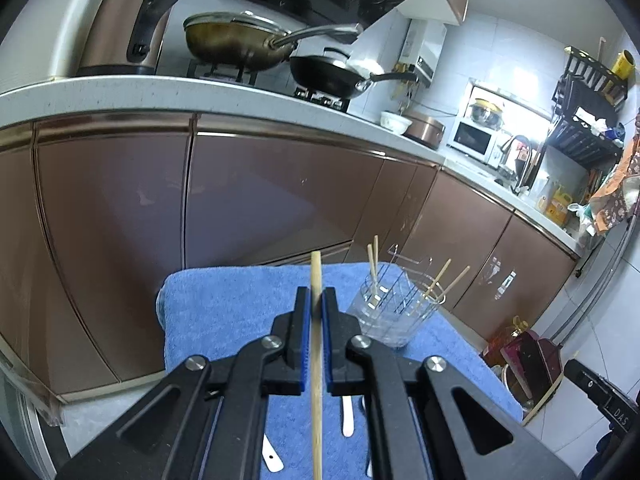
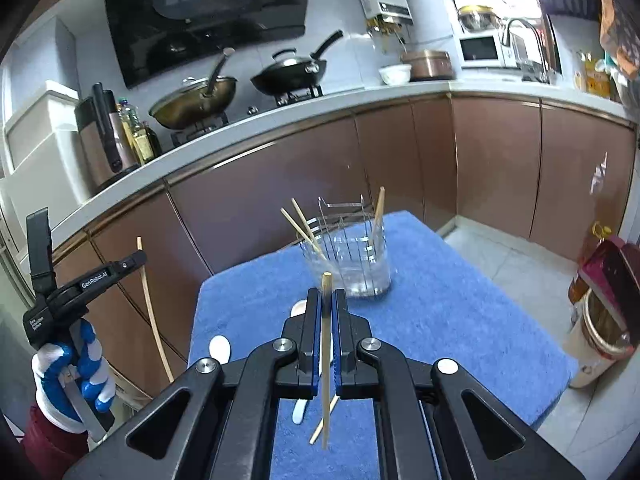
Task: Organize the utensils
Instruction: 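Carry both chopsticks up and lower them into the glass holder, then open both tools to release the chopsticks into the holder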
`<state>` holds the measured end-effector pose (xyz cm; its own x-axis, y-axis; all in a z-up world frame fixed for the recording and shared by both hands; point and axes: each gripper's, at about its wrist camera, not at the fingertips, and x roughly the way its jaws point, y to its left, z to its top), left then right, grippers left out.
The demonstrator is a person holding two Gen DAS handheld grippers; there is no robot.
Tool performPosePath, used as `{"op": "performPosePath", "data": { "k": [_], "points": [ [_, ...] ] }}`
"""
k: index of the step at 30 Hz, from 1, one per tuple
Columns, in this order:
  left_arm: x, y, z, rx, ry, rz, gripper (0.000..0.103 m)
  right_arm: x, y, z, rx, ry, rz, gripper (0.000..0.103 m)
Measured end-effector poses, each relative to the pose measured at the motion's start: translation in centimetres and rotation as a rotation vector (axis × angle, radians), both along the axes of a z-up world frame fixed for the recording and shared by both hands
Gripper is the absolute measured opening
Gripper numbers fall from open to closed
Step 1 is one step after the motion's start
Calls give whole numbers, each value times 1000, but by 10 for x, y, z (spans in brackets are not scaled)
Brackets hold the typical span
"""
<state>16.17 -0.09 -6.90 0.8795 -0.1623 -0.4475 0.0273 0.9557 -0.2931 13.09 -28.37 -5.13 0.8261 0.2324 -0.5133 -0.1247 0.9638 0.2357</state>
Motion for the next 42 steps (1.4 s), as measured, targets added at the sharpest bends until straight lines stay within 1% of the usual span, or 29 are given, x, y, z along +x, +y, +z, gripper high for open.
{"op": "performPosePath", "data": {
  "k": [9, 14, 20, 26, 29, 33, 38, 42],
  "points": [
    [15, -14, 12, -12, -35, -19, 5, 8, 7, 22, -16, -76, 30, 5],
    [32, -21, 21, -41, -55, -38, 5, 20, 3, 30, -7, -113, 39, 5],
    [58, -30, 39, -83, -109, -55, 5, 46, 1, 43, -2, -159, 43, 5],
    [96, -52, 58, -117, -175, -82, 5, 84, -1, 59, 5, -221, 34, 5],
    [113, -61, 63, -121, -214, -79, 5, 104, -1, 64, 5, -252, 29, 5],
    [141, -79, 63, -116, -252, -68, 5, 132, -3, 64, 16, -285, 25, 5],
    [175, -99, 58, -111, -279, -49, 5, 165, -7, 59, 8, -319, -1, 5],
    [203, -111, 42, -126, -281, -25, 5, 186, -7, 50, -19, -327, -11, 5]
  ]
}}
